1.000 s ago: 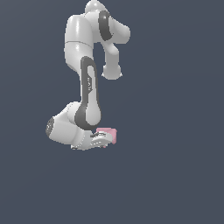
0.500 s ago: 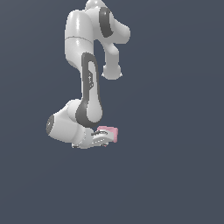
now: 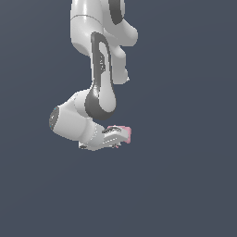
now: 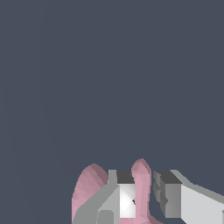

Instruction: Pick up the object and move it to a goal position.

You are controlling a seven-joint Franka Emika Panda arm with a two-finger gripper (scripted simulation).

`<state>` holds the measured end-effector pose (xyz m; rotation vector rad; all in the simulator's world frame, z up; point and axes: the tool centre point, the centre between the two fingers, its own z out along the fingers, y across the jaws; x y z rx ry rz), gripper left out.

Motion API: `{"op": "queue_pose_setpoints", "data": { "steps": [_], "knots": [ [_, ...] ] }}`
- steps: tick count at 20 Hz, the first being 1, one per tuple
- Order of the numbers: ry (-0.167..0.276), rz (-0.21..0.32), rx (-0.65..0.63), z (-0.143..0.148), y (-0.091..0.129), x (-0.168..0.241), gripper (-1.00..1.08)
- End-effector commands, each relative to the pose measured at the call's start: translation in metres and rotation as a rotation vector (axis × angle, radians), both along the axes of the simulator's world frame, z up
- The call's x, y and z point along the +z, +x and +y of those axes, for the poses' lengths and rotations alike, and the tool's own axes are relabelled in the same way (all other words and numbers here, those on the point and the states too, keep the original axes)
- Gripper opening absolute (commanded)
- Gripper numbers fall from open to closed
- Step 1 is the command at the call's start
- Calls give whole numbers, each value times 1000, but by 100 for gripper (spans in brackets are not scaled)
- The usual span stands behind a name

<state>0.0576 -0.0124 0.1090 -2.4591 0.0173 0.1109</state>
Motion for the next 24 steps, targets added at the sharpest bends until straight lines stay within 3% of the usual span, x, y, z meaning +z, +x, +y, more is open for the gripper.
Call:
{"op": "queue_pose_setpoints", "data": {
  "steps": [1,24],
  "knots": [
    [0,-1,2,12,-3,27,-100],
    [5,3,9,117,-24,274,-100]
  ]
}}
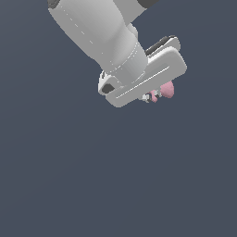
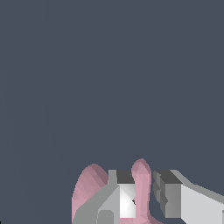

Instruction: Pick up the object and move it to a goal position.

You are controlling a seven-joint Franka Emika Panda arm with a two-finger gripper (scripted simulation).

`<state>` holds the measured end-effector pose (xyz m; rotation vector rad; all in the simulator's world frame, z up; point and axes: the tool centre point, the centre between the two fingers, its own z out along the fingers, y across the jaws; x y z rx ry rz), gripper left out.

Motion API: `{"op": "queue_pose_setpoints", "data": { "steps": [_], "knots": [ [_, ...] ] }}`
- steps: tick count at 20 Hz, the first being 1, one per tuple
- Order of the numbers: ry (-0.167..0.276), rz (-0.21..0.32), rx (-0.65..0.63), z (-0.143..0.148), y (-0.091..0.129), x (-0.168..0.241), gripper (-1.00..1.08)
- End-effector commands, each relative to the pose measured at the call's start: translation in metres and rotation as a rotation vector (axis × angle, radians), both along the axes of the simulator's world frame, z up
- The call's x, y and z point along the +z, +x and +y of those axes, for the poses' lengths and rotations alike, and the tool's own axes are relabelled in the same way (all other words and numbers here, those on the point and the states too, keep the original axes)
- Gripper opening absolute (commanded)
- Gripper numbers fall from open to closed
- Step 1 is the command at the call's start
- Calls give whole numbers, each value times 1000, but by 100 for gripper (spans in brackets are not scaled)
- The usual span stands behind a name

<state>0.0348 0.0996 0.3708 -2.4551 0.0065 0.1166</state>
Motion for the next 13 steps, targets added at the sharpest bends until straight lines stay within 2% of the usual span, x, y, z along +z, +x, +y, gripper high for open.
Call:
{"op": "queue_pose_setpoints", "data": {
  "steps": [1,7,13],
  "knots": [
    [1,2,-1,8,-1,19,-100],
    [3,2,-1,16,-1,41,-100],
    [3,2,-1,15,1,39,-100]
  ]
}}
